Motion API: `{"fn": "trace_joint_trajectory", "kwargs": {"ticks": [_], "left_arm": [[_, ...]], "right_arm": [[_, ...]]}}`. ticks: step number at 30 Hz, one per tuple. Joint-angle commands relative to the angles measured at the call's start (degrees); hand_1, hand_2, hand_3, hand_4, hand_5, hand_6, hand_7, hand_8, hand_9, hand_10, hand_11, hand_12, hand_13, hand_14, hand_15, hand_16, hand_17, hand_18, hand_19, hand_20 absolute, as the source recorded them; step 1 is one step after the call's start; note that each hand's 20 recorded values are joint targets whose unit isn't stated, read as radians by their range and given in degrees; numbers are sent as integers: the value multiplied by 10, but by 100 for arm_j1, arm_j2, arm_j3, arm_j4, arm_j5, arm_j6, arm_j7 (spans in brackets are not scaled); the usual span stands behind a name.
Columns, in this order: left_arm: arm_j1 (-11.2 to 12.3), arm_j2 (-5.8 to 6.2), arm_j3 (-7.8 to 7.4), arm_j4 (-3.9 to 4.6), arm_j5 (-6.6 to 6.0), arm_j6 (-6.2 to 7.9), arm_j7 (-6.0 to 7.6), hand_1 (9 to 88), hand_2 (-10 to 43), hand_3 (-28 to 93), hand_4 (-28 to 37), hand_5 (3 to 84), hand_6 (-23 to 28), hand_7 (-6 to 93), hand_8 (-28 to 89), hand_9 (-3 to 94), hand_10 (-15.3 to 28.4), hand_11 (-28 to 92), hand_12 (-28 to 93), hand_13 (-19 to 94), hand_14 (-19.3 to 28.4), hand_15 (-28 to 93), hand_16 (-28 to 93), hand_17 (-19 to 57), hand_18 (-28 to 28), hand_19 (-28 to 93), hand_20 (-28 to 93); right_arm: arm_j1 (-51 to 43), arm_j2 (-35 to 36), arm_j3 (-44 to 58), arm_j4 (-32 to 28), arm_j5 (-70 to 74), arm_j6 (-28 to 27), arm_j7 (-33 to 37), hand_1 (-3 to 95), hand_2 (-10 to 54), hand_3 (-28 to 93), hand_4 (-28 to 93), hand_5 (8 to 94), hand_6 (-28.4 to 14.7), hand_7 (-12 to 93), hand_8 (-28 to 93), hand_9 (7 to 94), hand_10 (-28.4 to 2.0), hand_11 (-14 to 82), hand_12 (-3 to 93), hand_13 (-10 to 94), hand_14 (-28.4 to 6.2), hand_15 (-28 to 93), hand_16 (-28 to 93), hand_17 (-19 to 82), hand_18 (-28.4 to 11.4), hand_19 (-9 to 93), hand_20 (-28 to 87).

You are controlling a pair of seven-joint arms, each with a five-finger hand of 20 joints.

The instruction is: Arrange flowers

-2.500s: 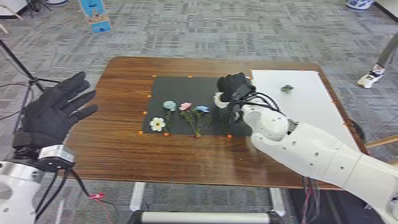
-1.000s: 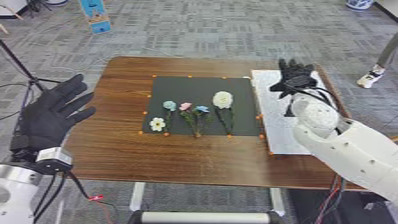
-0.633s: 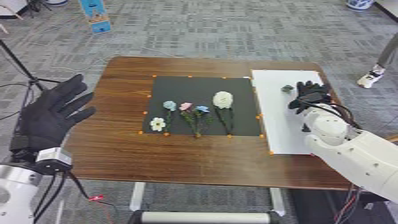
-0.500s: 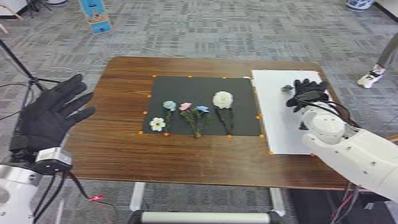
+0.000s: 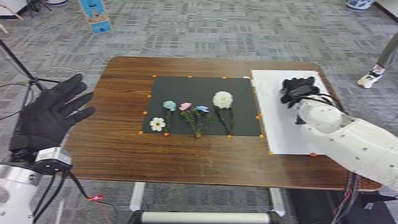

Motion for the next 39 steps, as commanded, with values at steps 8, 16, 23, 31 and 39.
{"fn": "trace_joint_trajectory", "kwargs": {"ticks": [8, 16, 23, 31, 39], "left_arm": [[46, -20, -42, -43, -20, -52, -2, 200, -56, 676, -283, 254, 28, 174, -94, 211, 105, 166, 148, 181, 129, 159, 39, -128, 223, 397, 67], [36, -42, -12, -47, -16, -27, -1, 200, -55, 676, -283, 254, 28, 173, -94, 211, 104, 168, 148, 181, 129, 159, 39, -128, 223, 397, 67], [-53, -18, 49, -6, -17, -2, -9, 201, -56, 676, -283, 254, 28, 173, -94, 211, 104, 168, 148, 181, 128, 159, 39, -128, 222, 397, 67], [1, -36, 1, -24, -15, 8, -2, 201, -55, 674, -283, 254, 28, 173, -94, 211, 103, 167, 148, 181, 128, 159, 39, -128, 223, 397, 67], [-11, -32, -3, -22, -20, -17, -2, 200, -57, 677, -283, 254, 28, 174, -95, 211, 104, 167, 147, 181, 128, 158, 39, -128, 223, 397, 67]], "right_arm": [[-162, 78, -84, -352, 76, 1279, -264, 498, -95, 787, -283, 646, 47, 530, -1, 815, -43, 236, 465, 625, -39, 679, 418, 240, -187, 758, 548], [-585, 156, 363, -1360, 186, 1256, -927, 493, -95, 814, -283, 678, 45, 519, -12, 832, -42, 245, 475, 636, -42, 693, 418, 246, -188, 761, 549], [-738, 160, 440, -1759, -106, 959, -1257, 492, -95, 816, -283, 678, 45, 520, -11, 834, -43, 241, 478, 638, -41, 689, 423, 246, -188, 761, 550], [-1230, 491, 674, -2076, -211, 717, -1375, 492, -95, 815, -283, 676, 49, 526, -14, 834, -44, 237, 479, 638, -40, 687, 429, 243, -187, 756, 551], [-1549, 598, 843, -2317, -314, 662, -1417, 492, -95, 815, -283, 678, 51, 528, -18, 835, -43, 235, 478, 637, -39, 687, 429, 242, -187, 755, 552]]}}
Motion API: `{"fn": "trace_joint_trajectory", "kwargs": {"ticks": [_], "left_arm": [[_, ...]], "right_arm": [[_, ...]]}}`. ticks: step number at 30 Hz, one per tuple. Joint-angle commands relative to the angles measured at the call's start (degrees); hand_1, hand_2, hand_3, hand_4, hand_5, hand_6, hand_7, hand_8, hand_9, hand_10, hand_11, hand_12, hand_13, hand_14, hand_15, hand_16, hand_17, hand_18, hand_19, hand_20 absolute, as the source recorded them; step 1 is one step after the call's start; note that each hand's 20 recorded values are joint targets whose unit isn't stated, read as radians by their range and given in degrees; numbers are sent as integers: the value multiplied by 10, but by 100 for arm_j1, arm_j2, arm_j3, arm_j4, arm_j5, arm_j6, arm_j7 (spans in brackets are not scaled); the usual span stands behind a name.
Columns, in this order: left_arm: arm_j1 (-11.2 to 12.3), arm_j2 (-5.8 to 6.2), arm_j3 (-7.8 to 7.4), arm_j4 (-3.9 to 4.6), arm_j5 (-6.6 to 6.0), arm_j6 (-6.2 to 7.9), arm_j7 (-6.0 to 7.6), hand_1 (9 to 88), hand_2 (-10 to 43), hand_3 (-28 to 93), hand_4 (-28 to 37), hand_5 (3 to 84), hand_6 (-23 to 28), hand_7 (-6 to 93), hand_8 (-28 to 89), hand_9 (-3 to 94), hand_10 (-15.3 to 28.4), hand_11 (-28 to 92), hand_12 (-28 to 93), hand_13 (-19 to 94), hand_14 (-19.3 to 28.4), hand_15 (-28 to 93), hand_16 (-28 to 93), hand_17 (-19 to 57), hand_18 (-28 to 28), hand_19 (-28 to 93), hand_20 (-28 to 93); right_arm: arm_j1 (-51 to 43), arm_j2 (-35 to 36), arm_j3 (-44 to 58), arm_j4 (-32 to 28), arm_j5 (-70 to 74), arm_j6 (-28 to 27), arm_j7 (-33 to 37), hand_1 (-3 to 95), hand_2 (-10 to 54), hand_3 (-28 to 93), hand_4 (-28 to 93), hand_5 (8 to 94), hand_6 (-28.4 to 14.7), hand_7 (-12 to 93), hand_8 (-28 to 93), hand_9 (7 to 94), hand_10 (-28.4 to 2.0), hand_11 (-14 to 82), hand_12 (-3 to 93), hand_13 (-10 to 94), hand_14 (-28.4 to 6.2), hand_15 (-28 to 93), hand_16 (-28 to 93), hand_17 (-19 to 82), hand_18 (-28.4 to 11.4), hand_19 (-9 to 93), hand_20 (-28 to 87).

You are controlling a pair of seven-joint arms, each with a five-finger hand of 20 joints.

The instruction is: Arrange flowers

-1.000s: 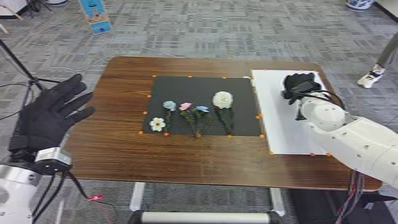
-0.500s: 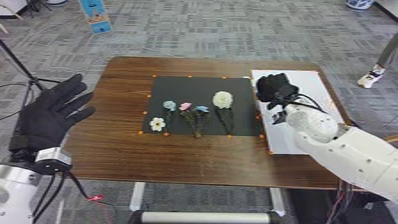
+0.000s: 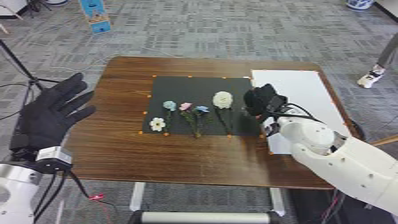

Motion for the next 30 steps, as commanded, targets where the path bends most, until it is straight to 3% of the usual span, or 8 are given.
{"fn": "trace_joint_trajectory", "kwargs": {"ticks": [1, 21, 26, 29, 30], "left_arm": [[46, -36, -26, -30, -22, -5, 7, 200, -57, 677, -283, 254, 28, 173, -95, 211, 104, 168, 148, 181, 128, 158, 39, -128, 223, 397, 67], [-24, 9, -3, 7, -28, -56, -45, 200, -57, 677, -283, 254, 28, 173, -94, 211, 104, 167, 148, 180, 129, 159, 39, -128, 223, 397, 67], [32, -16, -36, -14, -27, -36, -6, 200, -56, 675, -283, 254, 28, 173, -94, 211, 104, 165, 148, 180, 129, 158, 39, -128, 223, 397, 67], [61, -24, -64, -26, -28, -30, -13, 200, -57, 676, -283, 255, 28, 173, -93, 212, 104, 165, 148, 181, 129, 158, 39, -127, 222, 397, 67], [52, -23, -65, -22, -28, -32, -15, 199, -57, 677, -283, 255, 28, 174, -94, 212, 104, 166, 148, 181, 129, 159, 39, -127, 223, 397, 67]], "right_arm": [[-316, 168, 86, -201, -131, -52, -164, 492, -95, 815, -283, 678, 51, 528, -19, 835, -43, 235, 478, 637, -40, 687, 429, 242, -187, 754, 552], [-7, -45, -443, -12, -356, 375, -37, 493, -95, 809, -283, 681, 52, 523, -22, 838, -39, 227, 478, 642, -37, 690, 424, 244, -187, 756, 552], [-246, 130, -130, -77, -453, 179, -82, 444, -95, 786, -283, 588, 54, 476, -32, 771, -36, 178, 453, 620, -48, 730, 377, 232, -187, 754, 560], [-312, 197, -47, -101, -244, 426, -142, 345, -95, 846, -283, 561, 49, 389, -166, 662, -72, 335, 293, 604, -57, 757, 342, 220, -192, 749, 569], [-332, 196, -15, -94, -259, 530, -148, 335, -95, 850, -283, 567, 46, 388, -161, 657, -76, 352, 274, 603, -59, 758, 340, 219, -193, 748, 570]]}}
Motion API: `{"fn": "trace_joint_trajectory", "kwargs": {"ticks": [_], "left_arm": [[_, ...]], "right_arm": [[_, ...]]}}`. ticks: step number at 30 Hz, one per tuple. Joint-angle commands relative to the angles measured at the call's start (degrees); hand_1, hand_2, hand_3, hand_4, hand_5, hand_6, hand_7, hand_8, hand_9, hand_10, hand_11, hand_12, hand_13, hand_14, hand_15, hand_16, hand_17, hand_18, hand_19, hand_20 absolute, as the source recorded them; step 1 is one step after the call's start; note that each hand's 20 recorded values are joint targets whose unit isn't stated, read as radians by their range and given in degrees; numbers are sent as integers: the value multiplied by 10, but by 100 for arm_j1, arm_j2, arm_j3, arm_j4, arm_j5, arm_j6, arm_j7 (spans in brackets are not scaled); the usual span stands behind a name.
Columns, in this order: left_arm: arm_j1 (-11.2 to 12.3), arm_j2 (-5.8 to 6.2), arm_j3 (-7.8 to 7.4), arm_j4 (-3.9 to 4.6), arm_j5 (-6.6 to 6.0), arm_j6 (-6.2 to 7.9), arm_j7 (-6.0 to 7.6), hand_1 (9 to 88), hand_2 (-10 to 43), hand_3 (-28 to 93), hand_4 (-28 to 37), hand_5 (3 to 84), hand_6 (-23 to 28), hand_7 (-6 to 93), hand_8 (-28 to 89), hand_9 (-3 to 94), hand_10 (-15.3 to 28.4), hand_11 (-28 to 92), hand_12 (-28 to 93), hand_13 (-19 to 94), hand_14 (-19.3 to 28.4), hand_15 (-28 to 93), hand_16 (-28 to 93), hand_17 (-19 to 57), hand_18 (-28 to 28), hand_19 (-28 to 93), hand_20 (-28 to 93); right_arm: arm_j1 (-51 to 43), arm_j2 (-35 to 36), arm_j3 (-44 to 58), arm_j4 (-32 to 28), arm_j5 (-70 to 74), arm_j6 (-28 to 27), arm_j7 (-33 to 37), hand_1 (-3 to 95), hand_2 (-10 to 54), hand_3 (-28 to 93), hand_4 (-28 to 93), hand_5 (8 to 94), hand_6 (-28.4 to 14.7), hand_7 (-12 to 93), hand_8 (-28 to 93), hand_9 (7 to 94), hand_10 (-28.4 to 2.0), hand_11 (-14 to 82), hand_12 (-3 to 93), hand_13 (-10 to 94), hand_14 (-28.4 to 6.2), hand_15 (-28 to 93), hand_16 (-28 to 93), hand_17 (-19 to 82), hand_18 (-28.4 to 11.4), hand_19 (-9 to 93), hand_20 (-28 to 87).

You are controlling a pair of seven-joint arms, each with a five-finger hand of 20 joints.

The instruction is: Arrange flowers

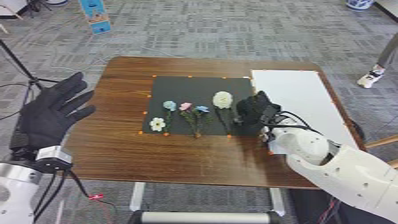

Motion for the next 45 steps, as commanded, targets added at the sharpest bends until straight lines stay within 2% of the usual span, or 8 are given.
{"fn": "trace_joint_trajectory", "kwargs": {"ticks": [1, 11, 17, 20, 23, 30, 36, 45], "left_arm": [[76, -29, -62, -31, -21, -22, 13, 199, -58, 678, -283, 255, 28, 174, -94, 212, 104, 167, 149, 181, 129, 159, 39, -127, 223, 397, 67], [23, -42, 25, -8, -12, -26, -11, 200, -56, 675, -283, 254, 29, 173, -94, 211, 104, 164, 148, 180, 129, 158, 39, -128, 223, 397, 67], [-59, -70, 229, -52, 13, -52, 95, 200, -58, 679, -283, 254, 28, 173, -93, 212, 104, 165, 149, 181, 129, 157, 39, -128, 223, 396, 67], [-188, -5, 377, -2, 51, -136, 166, 200, -59, 681, -283, 253, 29, 171, -94, 207, 102, 165, 149, 180, 128, 156, 39, -127, 222, 396, 67], [-85, 8, 541, 50, 20, 103, 315, 200, -66, 682, -283, 247, 26, 173, -92, 198, 98, 167, 152, 177, 126, 157, 41, -127, 229, 396, 67], [25, -256, 697, 79, 95, 95, 279, 211, -94, 681, -283, 226, 21, 177, -94, 170, 92, 150, 166, 165, 126, 144, 45, -116, 247, 394, 60], [-130, -375, 786, 119, 647, 68, 39, 298, -79, 508, -283, 210, 23, 176, -93, 153, 90, 133, 173, 135, 141, 74, 40, -102, 243, 399, 21], [-225, -553, 983, 254, 516, 105, 231, 285, -94, 563, -283, 141, 9, 146, -76, 93, 60, 20, 251, 81, 105, -37, 108, -162, 245, 357, 35]], "right_arm": [[-326, 216, 399, -61, 18, 222, -156, 330, -95, 847, -283, 574, 44, 388, -128, 658, -80, 369, 262, 603, -62, 760, 338, 218, -194, 748, 572], [-1669, 421, 2337, -947, 591, 535, 31, 276, -95, 860, -282, 479, 2, 335, -155, 542, -94, 349, 243, 536, -88, 760, 322, 197, -205, 748, 572], [-3031, 39, 3818, -1387, 5187, 1977, -1803, 227, -8, 859, -267, 494, -14, 300, -142, 545, -105, 338, 243, 498, -106, 722, 271, 174, -204, 689, 529], [-3962, -324, 4835, -1726, 7720, 1001, -2736, 202, 26, 865, -247, 498, -24, 270, -136, 525, -126, 315, 242, 440, -131, 697, 250, 161, -211, 689, 523], [-4626, -740, 5448, -1866, 9666, -42, -3135, 178, 44, 860, -238, 478, -28, 236, -122, 491, -148, 267, 236, 400, -145, 671, 231, 163, -220, 694, 524], [-5945, -1490, 6440, -2190, 9416, -1219, -2922, 137, 55, 836, -236, 458, -40, 141, -93, 468, -157, 186, 224, 359, -160, 584, 196, 159, -226, 629, 475], [-6438, -2075, 7083, -2399, 9018, -2219, -2523, 103, 46, 809, -239, 349, -26, 60, -69, 353, -135, 42, 198, 224, -124, 185, 233, 9, -230, 360, 224], [-6385, -2539, 7037, -2356, 8956, -2567, -2501, 106, -11, 798, -240, 289, -47, 34, -61, 274, -121, -1, 168, 181, -79, -41, 299, -40, -190, 286, 129]]}}
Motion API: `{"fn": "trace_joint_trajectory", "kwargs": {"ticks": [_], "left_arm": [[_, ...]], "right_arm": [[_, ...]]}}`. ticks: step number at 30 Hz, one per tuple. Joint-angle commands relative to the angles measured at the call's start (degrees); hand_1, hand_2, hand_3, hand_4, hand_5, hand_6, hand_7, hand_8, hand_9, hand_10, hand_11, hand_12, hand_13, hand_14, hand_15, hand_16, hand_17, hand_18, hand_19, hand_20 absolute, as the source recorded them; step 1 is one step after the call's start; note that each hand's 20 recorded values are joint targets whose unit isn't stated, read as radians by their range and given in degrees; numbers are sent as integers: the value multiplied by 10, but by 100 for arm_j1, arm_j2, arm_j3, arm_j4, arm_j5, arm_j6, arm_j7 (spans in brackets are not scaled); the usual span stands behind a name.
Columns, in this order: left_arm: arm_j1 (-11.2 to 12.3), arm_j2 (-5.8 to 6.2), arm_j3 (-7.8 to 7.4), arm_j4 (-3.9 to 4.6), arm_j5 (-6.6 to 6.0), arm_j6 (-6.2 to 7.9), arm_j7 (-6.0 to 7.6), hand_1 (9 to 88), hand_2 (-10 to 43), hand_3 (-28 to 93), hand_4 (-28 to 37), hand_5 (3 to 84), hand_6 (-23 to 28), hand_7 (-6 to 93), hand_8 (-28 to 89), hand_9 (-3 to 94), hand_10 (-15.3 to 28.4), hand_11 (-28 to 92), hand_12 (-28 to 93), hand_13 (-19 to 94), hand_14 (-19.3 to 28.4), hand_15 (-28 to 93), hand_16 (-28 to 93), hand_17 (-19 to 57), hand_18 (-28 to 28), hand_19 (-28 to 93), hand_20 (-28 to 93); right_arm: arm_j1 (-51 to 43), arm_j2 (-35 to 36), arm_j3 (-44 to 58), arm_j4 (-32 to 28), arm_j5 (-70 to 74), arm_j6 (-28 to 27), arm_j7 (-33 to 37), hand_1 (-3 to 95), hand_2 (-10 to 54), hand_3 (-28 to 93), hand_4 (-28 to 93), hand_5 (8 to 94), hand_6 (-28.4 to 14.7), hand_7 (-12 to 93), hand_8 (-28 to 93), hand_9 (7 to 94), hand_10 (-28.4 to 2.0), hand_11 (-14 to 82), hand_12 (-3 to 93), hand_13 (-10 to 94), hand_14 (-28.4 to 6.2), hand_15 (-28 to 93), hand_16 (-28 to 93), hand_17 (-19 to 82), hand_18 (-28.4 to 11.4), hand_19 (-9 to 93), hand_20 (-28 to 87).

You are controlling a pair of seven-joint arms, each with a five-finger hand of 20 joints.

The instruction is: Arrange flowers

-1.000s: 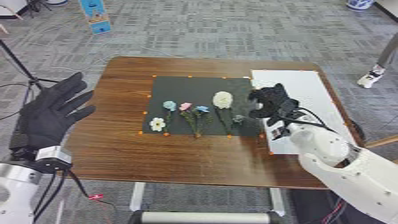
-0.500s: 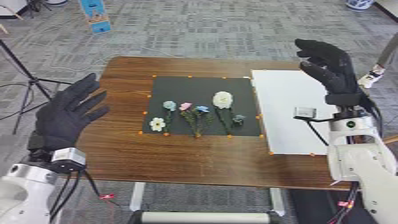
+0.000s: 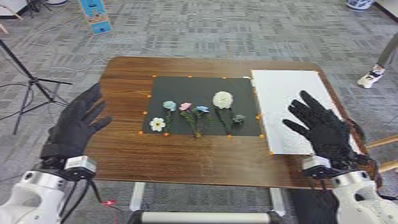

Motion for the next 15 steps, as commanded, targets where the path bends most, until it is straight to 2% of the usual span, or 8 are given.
{"fn": "trace_joint_trajectory", "kwargs": {"ticks": [1, 3, 6, 7, 9, 12, 13, 15], "left_arm": [[-169, -151, 245, 174, -264, -10, 123, 286, -95, 565, -283, 133, 7, 146, -75, 90, 59, 15, 257, 78, 105, -39, 109, -163, 244, 357, 35], [-257, -147, 337, 219, -260, 5, 143, 301, -95, 543, -283, 127, 6, 148, -73, 88, 58, 7, 269, 77, 106, -40, 112, -164, 245, 356, 36], [-362, -177, 468, 329, -362, -27, 155, 357, -80, 427, -283, 127, 5, 153, -74, 95, 59, -2, 292, 89, 107, -36, 116, -163, 247, 359, 37], [-371, -192, 520, 356, -410, -24, 230, 359, -80, 421, -283, 134, 6, 154, -76, 103, 63, 5, 291, 98, 108, -29, 116, -161, 248, 361, 38], [-355, -229, 573, 361, -256, 4, 334, 335, -89, 463, -283, 159, 13, 165, -85, 123, 74, 60, 240, 112, 107, -3, 98, -150, 239, 361, 45], [-361, -202, 570, 362, -336, 22, 290, 286, -95, 551, -283, 186, 17, 169, -90, 143, 78, 96, 196, 128, 103, 17, 88, -136, 216, 361, 55], [-360, -194, 574, 352, -267, 68, 305, 286, -95, 553, -283, 187, 17, 170, -91, 144, 79, 97, 194, 129, 103, 20, 88, -135, 213, 360, 56], [-371, -215, 571, 356, -263, 56, 316, 290, -95, 546, -283, 190, 17, 171, -92, 147, 79, 102, 190, 131, 104, 28, 89, -134, 208, 359, 58]], "right_arm": [[115, -342, -228, 7, 390, -77, -197, 108, -12, 798, -241, 288, -48, 34, -60, 273, -120, -1, 167, 182, -77, -45, 299, -40, -189, 286, 128], [196, -329, -277, 34, 422, -118, -201, 109, -16, 801, -241, 291, -48, 35, -60, 274, -118, 0, 166, 184, -74, -49, 299, -40, -187, 286, 127], [294, -348, -363, 77, 454, -105, -238, 112, -19, 803, -241, 300, -42, 41, -59, 282, -109, 5, 167, 195, -73, -46, 302, -33, -187, 289, 129], [309, -354, -383, 72, 435, -79, -228, 114, -22, 804, -242, 303, -39, 44, -59, 285, -107, 6, 167, 198, -74, -45, 303, -31, -187, 289, 130], [383, -351, -423, 102, 312, -131, -203, 117, -25, 804, -242, 309, -35, 46, -61, 290, -105, 9, 167, 201, -74, -42, 305, -30, -188, 290, 132], [458, -356, -476, 128, -60, -70, -149, 119, -30, 804, -242, 311, -30, 47, -65, 290, -102, 8, 165, 198, -74, -43, 306, -34, -190, 287, 132], [476, -357, -492, 132, -182, -47, -128, 120, -32, 804, -243, 312, -27, 47, -65, 289, -101, 7, 165, 195, -75, -44, 306, -38, -190, 285, 131], [494, -356, -487, 133, -346, -72, -49, 121, -34, 803, -244, 311, -23, 46, -66, 283, -98, 6, 164, 185, -79, -48, 307, -48, -192, 285, 131]]}}
